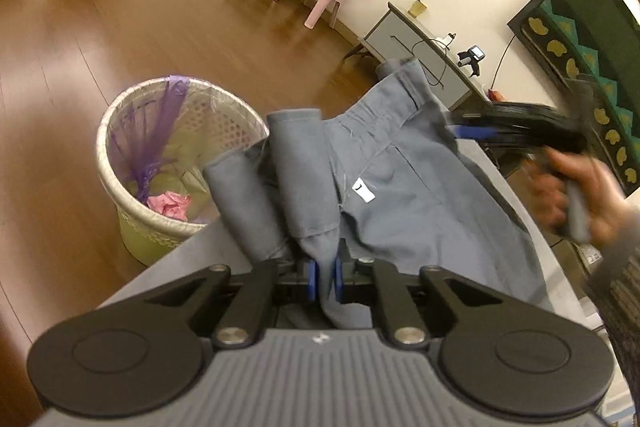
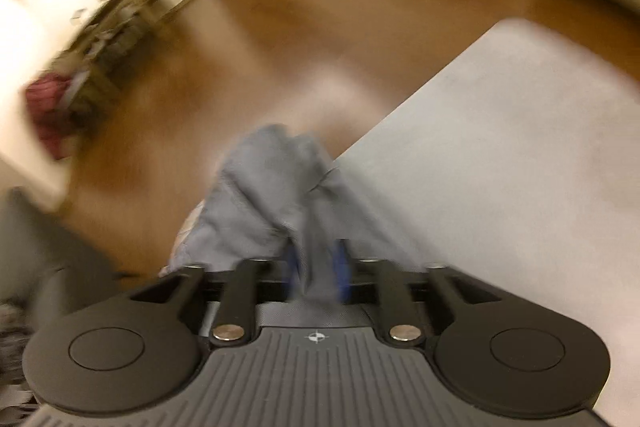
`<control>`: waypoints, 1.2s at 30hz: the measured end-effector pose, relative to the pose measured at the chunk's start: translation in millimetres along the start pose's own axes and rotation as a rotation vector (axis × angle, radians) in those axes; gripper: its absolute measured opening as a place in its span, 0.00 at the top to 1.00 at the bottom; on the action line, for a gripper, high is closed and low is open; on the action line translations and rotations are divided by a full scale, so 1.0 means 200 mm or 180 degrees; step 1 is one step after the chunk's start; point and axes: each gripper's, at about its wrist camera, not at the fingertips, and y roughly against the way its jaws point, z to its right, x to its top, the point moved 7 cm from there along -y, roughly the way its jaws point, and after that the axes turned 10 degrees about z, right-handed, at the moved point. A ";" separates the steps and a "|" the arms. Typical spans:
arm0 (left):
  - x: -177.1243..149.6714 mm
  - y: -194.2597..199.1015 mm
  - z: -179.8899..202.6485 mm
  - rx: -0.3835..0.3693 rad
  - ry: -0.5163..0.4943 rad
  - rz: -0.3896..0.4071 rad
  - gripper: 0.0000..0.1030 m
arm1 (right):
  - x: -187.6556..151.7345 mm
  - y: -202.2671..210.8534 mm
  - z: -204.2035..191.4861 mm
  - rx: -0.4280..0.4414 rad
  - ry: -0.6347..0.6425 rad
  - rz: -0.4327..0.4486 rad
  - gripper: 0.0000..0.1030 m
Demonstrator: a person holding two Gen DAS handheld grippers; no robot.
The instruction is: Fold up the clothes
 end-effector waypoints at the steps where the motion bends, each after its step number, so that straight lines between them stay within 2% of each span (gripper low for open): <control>1: 0.00 0.00 0.00 0.0016 -0.0027 0.0007 0.90 | -0.02 0.14 -0.02 -0.0109 0.0149 0.0173 0.55; 3: 0.01 0.00 0.01 0.0041 -0.0059 0.0019 0.90 | -0.09 0.46 -0.06 -0.0218 0.0447 0.0522 0.55; 4: 0.00 0.00 0.02 0.0054 -0.0052 0.0025 0.90 | -0.17 0.60 -0.06 -0.0266 0.0541 0.0574 0.55; 6: 0.00 0.01 0.01 0.0064 -0.0003 0.0034 0.90 | -0.42 0.87 0.00 -0.0381 0.0656 0.0477 0.55; 9: 0.00 0.02 0.01 0.0086 0.0116 0.0052 0.88 | -0.90 1.20 0.19 -0.0757 0.0687 0.0093 0.55; 11: 0.00 0.04 0.01 0.0153 0.0151 0.0128 0.84 | -1.24 1.43 0.36 -0.1095 0.0430 -0.0092 0.55; 12: 0.01 0.06 0.01 0.0195 0.0149 0.0177 0.79 | -1.41 1.57 0.44 -0.1282 0.0197 -0.0092 0.54; 13: 0.02 0.10 0.03 0.0285 0.0069 0.0300 0.78 | -1.52 1.71 0.48 -0.1432 -0.0048 0.0025 0.50; 14: 0.04 0.14 0.05 0.0375 -0.0012 0.0423 0.76 | -1.62 1.86 0.53 -0.1564 -0.0294 0.0196 0.50; 15: 0.05 0.18 0.08 0.0501 -0.0145 0.0553 0.69 | -1.71 2.02 0.57 -0.1695 -0.0540 0.0367 0.50; 16: 0.07 0.23 0.12 0.0732 -0.0341 0.0713 0.69 | -1.80 2.16 0.60 -0.1816 -0.0733 0.0534 0.49; 18: 0.08 0.29 0.24 0.1019 -0.0745 0.0994 0.69 | -1.97 2.40 0.63 -0.2043 -0.1050 0.0866 0.47; 19: 0.07 0.31 0.33 0.0987 -0.0935 0.1080 0.69 | -2.07 2.50 0.65 -0.2171 -0.1149 0.0963 0.47; 21: 0.01 0.29 0.50 0.0692 -0.1211 0.0977 0.69 | -2.24 2.62 0.69 -0.2434 -0.1214 0.0990 0.47; 23: -0.12 0.22 0.68 0.0415 -0.1614 0.0670 0.69 | -2.38 2.77 0.77 -0.2703 -0.1292 0.1087 0.47; 24: -0.17 0.19 0.73 0.0352 -0.1778 0.0546 0.68 | -2.46 2.84 0.83 -0.2825 -0.1364 0.1139 0.46; 26: -0.29 0.12 0.83 0.0313 -0.2207 0.0323 0.68 | -2.60 3.00 0.95 -0.3155 -0.1546 0.1241 0.46; 28: -0.39 0.06 0.87 0.0345 -0.2482 0.0155 0.68 | -2.71 3.11 1.04 -0.3420 -0.1646 0.1353 0.45; 29: -0.43 0.03 0.89 0.0361 -0.2620 0.0070 0.68 | -2.76 3.14 1.06 -0.3494 -0.1672 0.1412 0.44; 31: -0.47 0.00 0.91 0.0434 -0.2764 0.0043 0.70 | -2.84 3.19 1.13 -0.3596 -0.1666 0.1480 0.28; 33: -0.50 -0.03 0.92 0.0497 -0.2803 -0.0036 0.70 | -2.89 3.18 1.21 -0.3538 -0.1524 0.1403 0.28; 34: -0.51 -0.05 0.92 0.0541 -0.2817 -0.0082 0.69 | -2.90 3.16 1.24 -0.3400 -0.1474 0.1306 0.40; 35: -0.51 -0.06 0.94 0.0582 -0.2837 -0.0106 0.69 | -2.88 3.14 1.26 -0.3314 -0.1390 0.1226 0.45; 36: -0.51 -0.08 0.94 0.0619 -0.2856 -0.0107 0.69 | -2.85 3.12 1.26 -0.3282 -0.1275 0.1165 0.62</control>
